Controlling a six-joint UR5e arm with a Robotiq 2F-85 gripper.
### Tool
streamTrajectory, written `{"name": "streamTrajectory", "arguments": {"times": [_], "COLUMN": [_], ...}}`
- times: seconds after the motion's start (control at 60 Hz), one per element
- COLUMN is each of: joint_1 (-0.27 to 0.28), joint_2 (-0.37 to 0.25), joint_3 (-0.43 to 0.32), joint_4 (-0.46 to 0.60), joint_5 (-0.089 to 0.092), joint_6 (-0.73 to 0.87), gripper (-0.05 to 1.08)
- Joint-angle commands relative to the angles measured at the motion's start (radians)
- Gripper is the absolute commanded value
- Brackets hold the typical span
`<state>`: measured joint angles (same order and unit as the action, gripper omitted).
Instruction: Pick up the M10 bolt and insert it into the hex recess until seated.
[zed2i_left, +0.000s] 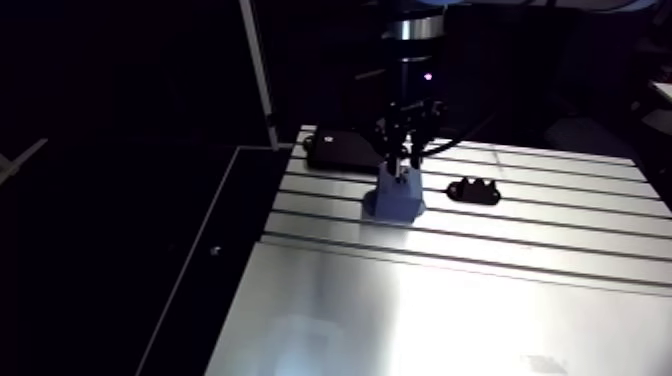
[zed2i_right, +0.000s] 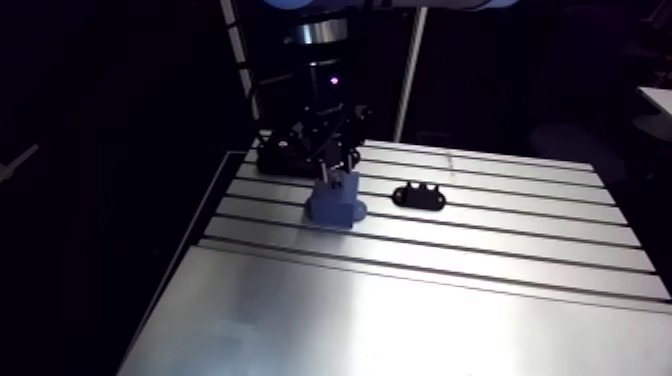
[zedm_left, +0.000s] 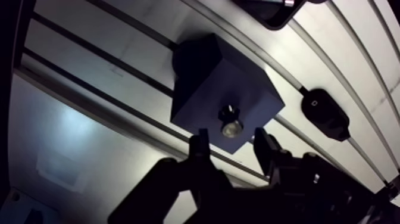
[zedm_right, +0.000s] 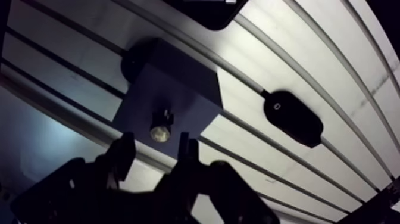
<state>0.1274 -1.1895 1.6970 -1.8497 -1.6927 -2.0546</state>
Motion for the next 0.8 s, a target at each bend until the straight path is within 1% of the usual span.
{"name": "streamTrajectory", "arguments": {"times": [0.017, 0.267, 0.483, 0.617, 0.75, 0.783, 0.8], "joint_1": [0.000, 0.000, 0.000, 0.000, 0.000, 0.000, 0.000], "joint_2": [-0.003, -0.013, -0.030, -0.044, -0.049, -0.049, -0.050], "joint_3": [0.002, -0.002, -0.001, 0.003, 0.015, 0.021, 0.027], "joint_4": [-0.013, -0.027, -0.026, -0.026, -0.027, -0.028, -0.033], "joint_5": [0.000, 0.002, 0.011, 0.012, 0.011, 0.012, 0.015], "joint_6": [0.000, 0.007, 0.024, 0.087, 0.194, 0.219, 0.240], "gripper": [0.21, 0.21, 0.21, 0.21, 0.23, 0.24, 0.26]}}
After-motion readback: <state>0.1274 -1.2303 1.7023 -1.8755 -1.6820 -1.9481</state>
